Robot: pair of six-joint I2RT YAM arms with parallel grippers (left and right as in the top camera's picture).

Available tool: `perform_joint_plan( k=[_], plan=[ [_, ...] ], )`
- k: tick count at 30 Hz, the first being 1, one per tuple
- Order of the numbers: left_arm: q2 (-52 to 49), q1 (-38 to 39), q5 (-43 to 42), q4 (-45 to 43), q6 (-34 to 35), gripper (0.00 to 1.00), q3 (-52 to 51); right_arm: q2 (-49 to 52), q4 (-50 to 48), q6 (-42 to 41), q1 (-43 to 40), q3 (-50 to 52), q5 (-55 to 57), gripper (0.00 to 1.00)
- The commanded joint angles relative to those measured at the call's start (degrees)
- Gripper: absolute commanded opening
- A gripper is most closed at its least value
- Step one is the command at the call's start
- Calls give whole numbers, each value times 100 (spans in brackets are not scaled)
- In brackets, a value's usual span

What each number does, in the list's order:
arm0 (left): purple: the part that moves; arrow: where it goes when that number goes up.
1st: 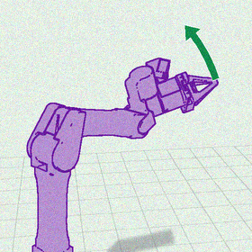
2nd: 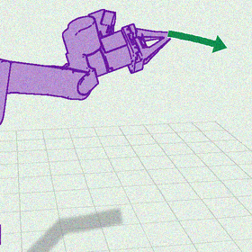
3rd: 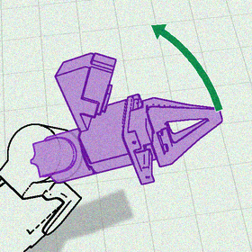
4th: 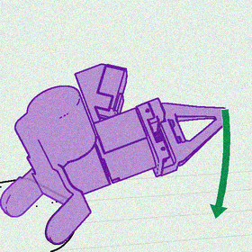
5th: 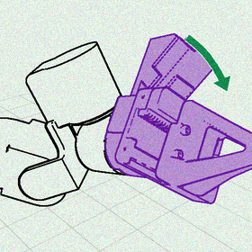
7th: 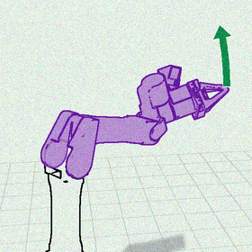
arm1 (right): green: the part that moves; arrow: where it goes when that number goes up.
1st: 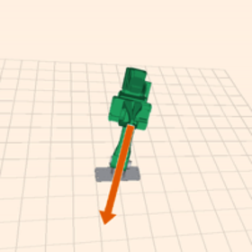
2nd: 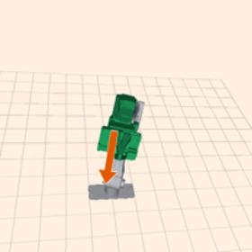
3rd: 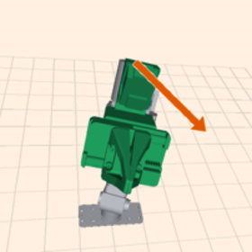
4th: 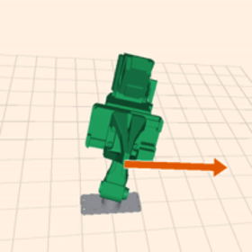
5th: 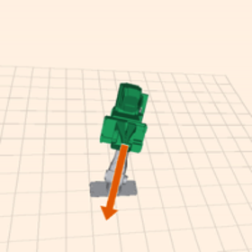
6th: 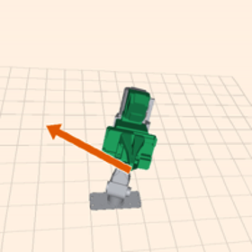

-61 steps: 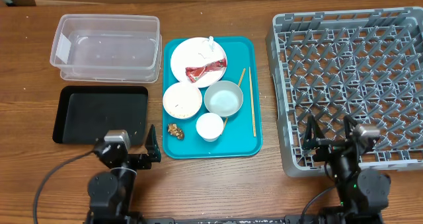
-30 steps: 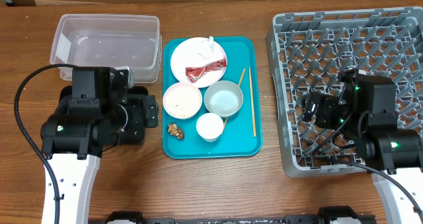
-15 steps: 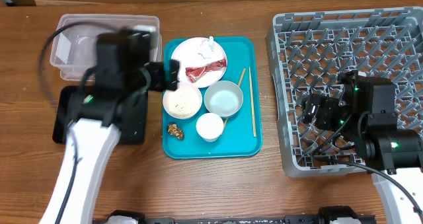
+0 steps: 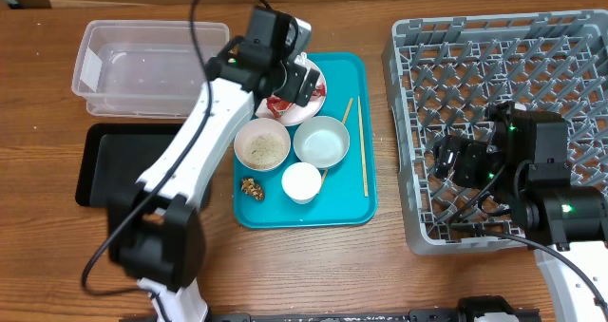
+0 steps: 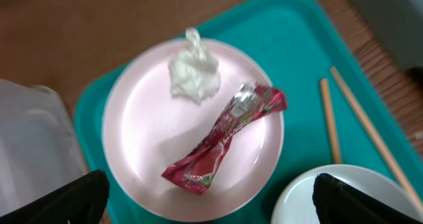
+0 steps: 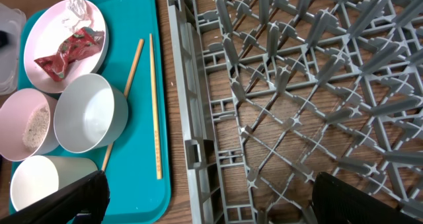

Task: Sort waste into correct bins and load items into the dishwasher
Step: 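Reach left gripper to the white plate and grasp the red wrapper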

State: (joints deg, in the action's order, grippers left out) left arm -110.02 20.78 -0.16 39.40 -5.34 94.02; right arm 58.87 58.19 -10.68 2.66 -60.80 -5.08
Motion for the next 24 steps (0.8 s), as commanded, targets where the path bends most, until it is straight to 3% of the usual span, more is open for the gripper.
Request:
perform_joint_plan(
  k=[1,8,16,24],
  plan=[
    [-560,26,-2,17,-170,100,109,-33,-11,-2,-15,-153,55,100],
    [-1099,31,-391,-81,-173,99,107,-28,24,-4,-15,-153,52,100],
    [-1296,28,-431,-223,-175,69,107,-28,52,-4,-15,-153,52,100],
    [-1585,28,-396,-321,-177,67,107,-28,173,-4,-15,-153,52,100]
  ],
)
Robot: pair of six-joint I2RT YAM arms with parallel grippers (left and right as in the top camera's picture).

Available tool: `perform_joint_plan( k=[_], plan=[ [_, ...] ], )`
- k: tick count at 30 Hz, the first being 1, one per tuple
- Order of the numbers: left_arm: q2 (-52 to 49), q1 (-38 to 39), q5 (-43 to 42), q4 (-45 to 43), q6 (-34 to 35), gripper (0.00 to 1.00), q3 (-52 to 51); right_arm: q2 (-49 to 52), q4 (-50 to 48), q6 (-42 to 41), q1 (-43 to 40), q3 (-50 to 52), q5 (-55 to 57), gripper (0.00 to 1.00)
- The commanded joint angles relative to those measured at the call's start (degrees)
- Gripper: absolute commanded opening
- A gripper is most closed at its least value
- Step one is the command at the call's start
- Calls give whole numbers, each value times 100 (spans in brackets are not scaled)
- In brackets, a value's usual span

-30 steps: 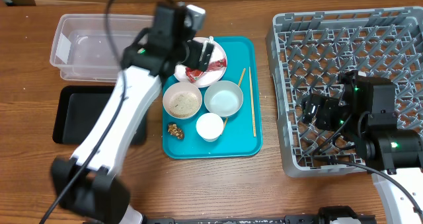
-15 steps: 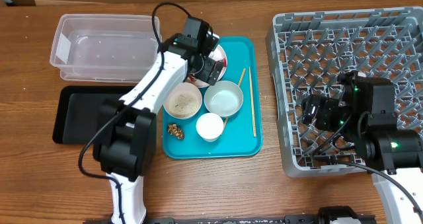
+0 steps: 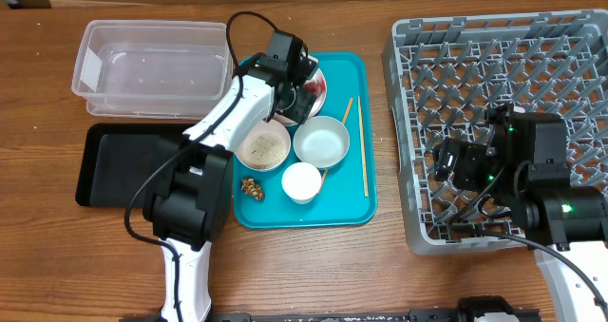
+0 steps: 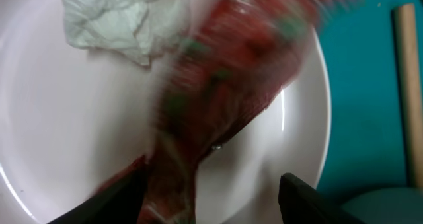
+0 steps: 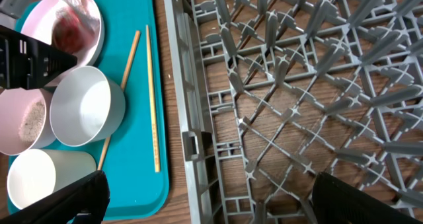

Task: Sort waste into correct bins and load items into the dishwasher
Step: 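Reach left gripper to the white plate and grasp the red wrapper, then carry the red wrapper left and drop it into the clear bin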

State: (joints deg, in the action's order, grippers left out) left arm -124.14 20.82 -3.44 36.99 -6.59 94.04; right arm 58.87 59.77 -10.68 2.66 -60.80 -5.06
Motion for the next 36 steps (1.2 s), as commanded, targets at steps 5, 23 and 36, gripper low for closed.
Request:
perform_joint_plan(
  k=[5,23,36],
  plan=[
    [-170,20,-59,-280,-52,57,144,-28,17,-7,-15,-153,50,100],
    [-138,22,-59,9,-48,4,415,-28,28,-7,-15,-153,50,100],
    [728,-350,398,708,153,4,1414,-28,44,-4,-15,-153,50,100]
  ],
)
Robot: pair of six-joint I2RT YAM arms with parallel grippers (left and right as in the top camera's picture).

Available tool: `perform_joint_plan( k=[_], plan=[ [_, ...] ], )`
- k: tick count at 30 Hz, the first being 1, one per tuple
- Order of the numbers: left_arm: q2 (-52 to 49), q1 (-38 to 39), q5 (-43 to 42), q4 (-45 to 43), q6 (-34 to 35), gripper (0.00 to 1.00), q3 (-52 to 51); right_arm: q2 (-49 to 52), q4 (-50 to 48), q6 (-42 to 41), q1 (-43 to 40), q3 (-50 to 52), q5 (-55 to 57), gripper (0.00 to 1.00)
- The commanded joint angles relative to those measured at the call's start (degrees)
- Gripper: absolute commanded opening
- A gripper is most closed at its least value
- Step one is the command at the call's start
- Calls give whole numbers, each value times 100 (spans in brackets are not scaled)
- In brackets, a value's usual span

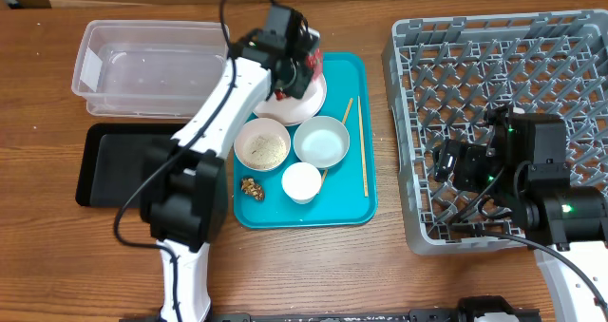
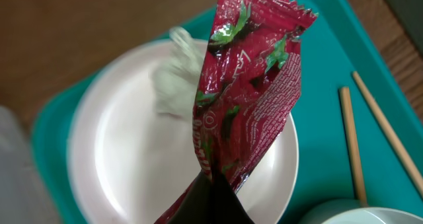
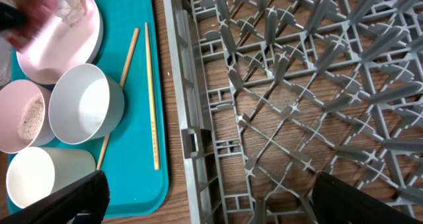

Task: Sort waste into correct bins and load items into the dishwasher
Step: 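Carry the red wrapper left and drop it into the clear bin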

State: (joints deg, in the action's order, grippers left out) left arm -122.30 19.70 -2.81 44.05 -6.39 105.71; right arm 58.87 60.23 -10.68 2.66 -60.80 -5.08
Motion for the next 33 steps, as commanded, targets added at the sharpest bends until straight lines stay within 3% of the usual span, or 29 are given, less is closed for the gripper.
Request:
perform_joint_plan(
  k=[1,15,23,26,33],
  plan=[
    [627,-313,417,4,157,4,247,-28,-2,-4,-15,-153,52,100],
    [776,-1832,522,160,575,4,208,-28,-4,-7,-15,-153,52,100],
    [459,-2015,509,420,575,6,208,-28,35,-7,-15,-153,52,100],
    [435,-2011,511,415,575,29,208,-28,37,-7,-15,-153,52,100],
    [590,-1967,101,367,577,48,400,-28,61,-7,-15,-153,52,100]
  ],
)
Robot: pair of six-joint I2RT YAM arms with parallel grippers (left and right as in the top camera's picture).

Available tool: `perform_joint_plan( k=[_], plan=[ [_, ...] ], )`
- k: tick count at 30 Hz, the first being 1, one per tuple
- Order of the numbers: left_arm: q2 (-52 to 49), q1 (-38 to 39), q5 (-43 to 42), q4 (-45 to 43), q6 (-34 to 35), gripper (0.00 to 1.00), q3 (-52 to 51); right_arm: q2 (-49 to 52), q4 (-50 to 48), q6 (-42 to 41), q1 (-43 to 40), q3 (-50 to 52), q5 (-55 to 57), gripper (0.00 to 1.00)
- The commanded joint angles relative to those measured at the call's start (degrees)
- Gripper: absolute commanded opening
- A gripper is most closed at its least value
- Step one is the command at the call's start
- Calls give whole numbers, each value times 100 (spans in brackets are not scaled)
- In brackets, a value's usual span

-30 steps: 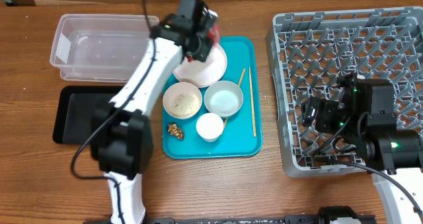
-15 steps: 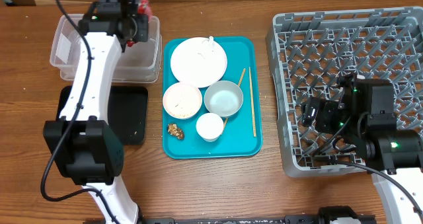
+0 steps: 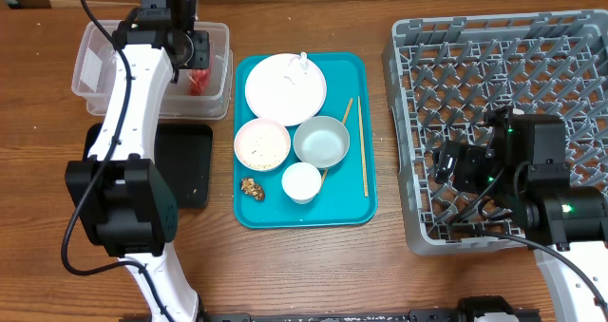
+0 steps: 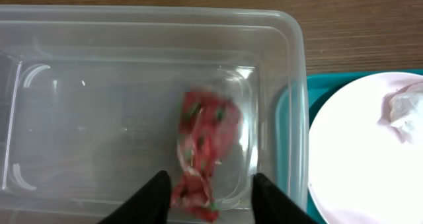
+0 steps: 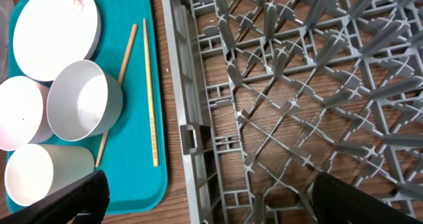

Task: Sort waste into correct bins and load items into the dishwasher
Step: 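Carry the red wrapper left and drop it into the clear bin, then return left gripper to the plate and grasp the white tissue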

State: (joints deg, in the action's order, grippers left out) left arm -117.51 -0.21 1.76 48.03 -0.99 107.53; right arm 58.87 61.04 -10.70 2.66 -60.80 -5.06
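A red wrapper (image 4: 201, 148), blurred, is inside the clear plastic bin (image 4: 291, 85) at the back left, seen also as the wrapper (image 3: 198, 81) from overhead. My left gripper (image 4: 210, 192) hangs open above it, jaws apart on either side, not gripping. On the teal tray (image 3: 351, 198) the pink plate (image 3: 285, 88) carries only a crumpled tissue (image 3: 303, 66). My right gripper (image 5: 208, 197) is open over the grey dishwasher rack (image 3: 494, 66), holding nothing.
The tray also bears a pink bowl with crumbs (image 3: 262, 143), a pale bowl (image 3: 320, 142), a white cup (image 3: 301, 181), chopsticks (image 3: 364, 161) and a food scrap (image 3: 251, 187). A black bin (image 3: 195, 165) lies left of the tray, partly under my left arm.
My left gripper was shut on the red wrapper above the pink plate; now it is open over the clear bin, and the wrapper is loose inside the bin. The right arm is unchanged.
The wrapper and a tissue lay on the pink plate with my left gripper open above them. Then the gripper was down at the wrapper, then held it lifted over the plate. Now the wrapper is released in the clear bin and the tissue stays on the plate.
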Motion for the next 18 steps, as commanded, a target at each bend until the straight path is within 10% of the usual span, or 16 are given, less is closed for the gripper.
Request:
perform_joint_plan(
  k=[1,18],
  plan=[
    [131,48,-525,-33,37,54,280,-28,-24,-2,-15,-153,50,100],
    [-468,1567,-1283,-1281,-13,91,479,-28,-20,-2,-15,-153,50,100]
  ],
)
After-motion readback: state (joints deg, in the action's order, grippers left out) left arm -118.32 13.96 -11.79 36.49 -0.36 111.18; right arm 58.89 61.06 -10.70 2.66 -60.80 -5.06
